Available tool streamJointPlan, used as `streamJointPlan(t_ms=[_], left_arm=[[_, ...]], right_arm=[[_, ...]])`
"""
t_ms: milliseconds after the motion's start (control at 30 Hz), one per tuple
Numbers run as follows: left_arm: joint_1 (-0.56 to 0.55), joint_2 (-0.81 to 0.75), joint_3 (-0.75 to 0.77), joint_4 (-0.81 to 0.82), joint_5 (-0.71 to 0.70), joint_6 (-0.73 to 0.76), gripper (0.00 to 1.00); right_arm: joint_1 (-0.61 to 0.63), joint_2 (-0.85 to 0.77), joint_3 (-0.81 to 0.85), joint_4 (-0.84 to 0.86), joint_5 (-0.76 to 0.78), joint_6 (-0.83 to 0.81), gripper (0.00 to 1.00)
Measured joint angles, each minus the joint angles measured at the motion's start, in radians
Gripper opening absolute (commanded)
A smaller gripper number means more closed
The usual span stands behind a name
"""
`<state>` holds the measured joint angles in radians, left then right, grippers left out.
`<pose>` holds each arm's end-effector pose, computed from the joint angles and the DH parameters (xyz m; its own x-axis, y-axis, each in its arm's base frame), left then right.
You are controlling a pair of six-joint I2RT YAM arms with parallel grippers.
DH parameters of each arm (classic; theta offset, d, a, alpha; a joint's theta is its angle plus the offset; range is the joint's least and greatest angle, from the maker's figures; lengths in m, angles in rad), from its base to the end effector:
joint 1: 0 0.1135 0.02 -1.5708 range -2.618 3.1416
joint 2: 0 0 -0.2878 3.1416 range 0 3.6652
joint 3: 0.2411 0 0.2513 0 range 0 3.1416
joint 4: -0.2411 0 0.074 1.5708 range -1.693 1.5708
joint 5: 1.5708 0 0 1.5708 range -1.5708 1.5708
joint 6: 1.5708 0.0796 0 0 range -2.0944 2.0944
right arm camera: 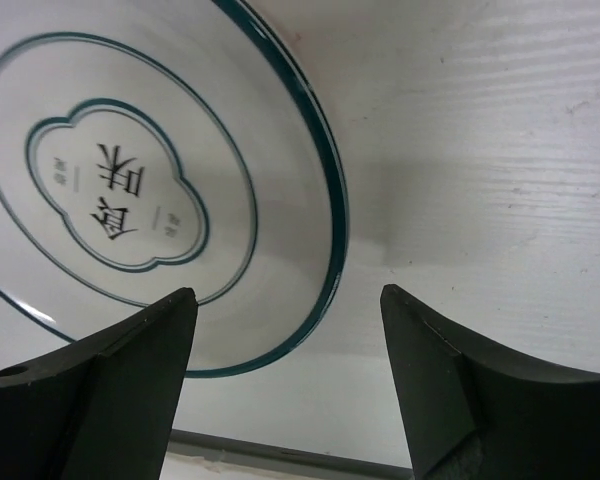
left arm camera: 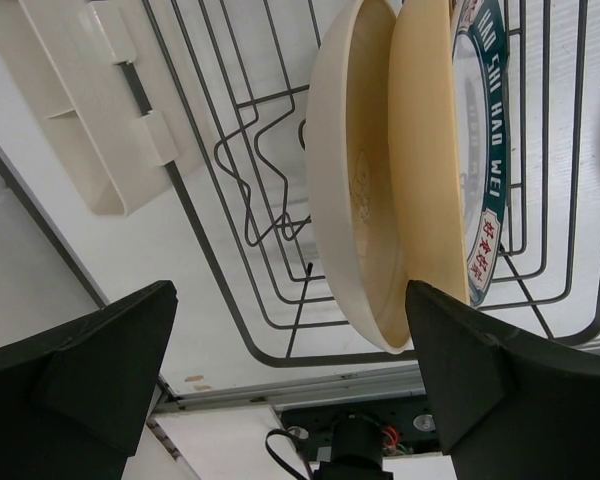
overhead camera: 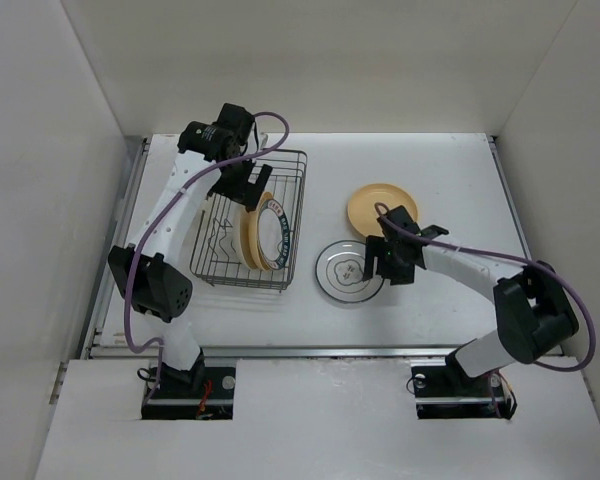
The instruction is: Unload the plates from the dish rack
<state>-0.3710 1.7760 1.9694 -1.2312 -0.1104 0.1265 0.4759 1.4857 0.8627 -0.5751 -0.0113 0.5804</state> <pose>0.3614 -0.1312 0.3692 -0.7574 0.4292 -0.4921 0.4070 0.8996 0.1582 0.2526 0.1312 0.1636 -0.9455 0.1296 -0.2987 0.0678 0.9757 0.2085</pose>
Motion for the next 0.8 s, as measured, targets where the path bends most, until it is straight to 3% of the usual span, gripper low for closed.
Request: streamJointPlan(t_ms=[133,367,600,667,800], left_arm=[[0.000,-0.001,-0.007,0.002,0.000,0.000,0.86],[0.000,0.003,-0.063,0.008,0.000,0.000,0.58],[-0.006,0.062,-0.122,0.042,-0.018,-0.016,0.06],[-0.003,0.061,-0.121,0.046,-0.048,-0.048,0.00],[0.006,0.061,-0.100,0.039,-0.059,-0.068,0.00]], right_arm=[[0.021,-0.011,0.037,0.002,0.028,0.000,0.80],[0.023,-0.061,0.077,0.001,0.061,0.001,0.80],[0.023,-0.091,0.079,-0.005,0.074,0.001,0.80],[0.023,-0.103,0.079,-0.009,0.083,0.002,0.80],[0.023,-0.135,0.087,-0.025,0.098,0.000,0.80]])
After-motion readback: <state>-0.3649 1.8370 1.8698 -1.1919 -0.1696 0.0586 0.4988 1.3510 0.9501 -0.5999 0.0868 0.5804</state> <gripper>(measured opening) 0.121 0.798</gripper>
